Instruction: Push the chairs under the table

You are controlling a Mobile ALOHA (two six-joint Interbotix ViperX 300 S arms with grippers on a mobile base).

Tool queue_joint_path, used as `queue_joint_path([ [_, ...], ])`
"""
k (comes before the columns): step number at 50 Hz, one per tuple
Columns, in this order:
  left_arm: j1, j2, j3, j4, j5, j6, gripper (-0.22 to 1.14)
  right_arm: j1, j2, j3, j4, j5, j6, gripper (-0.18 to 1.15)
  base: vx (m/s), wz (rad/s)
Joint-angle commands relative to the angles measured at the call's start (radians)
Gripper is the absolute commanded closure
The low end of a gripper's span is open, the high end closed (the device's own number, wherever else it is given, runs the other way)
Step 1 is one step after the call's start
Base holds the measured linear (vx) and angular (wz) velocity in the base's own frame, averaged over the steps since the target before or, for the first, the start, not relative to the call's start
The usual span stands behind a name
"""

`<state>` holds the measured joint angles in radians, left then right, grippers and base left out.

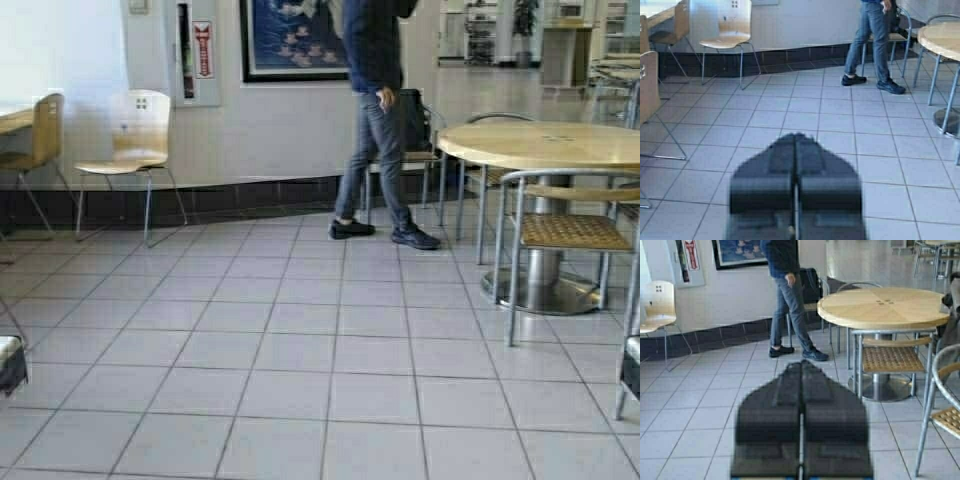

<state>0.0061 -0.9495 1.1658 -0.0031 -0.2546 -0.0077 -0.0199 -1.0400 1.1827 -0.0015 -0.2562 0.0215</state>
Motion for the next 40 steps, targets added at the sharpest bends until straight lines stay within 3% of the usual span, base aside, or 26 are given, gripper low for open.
queue_joint_path([
  [1, 0.002, 0.003, -0.005, 0.002, -0.005, -0.003, 0.89, -0.017, -0.006, -0.005, 0.002, -0.005, 0.003, 0.92, 0.26, 0.19],
  [40, 0.002, 0.018, 0.000, 0.000, -0.009, -0.012, 0.89, -0.014, -0.080, 0.020, 0.005, 0.040, 0.015, 0.92, 0.30, 0.40],
])
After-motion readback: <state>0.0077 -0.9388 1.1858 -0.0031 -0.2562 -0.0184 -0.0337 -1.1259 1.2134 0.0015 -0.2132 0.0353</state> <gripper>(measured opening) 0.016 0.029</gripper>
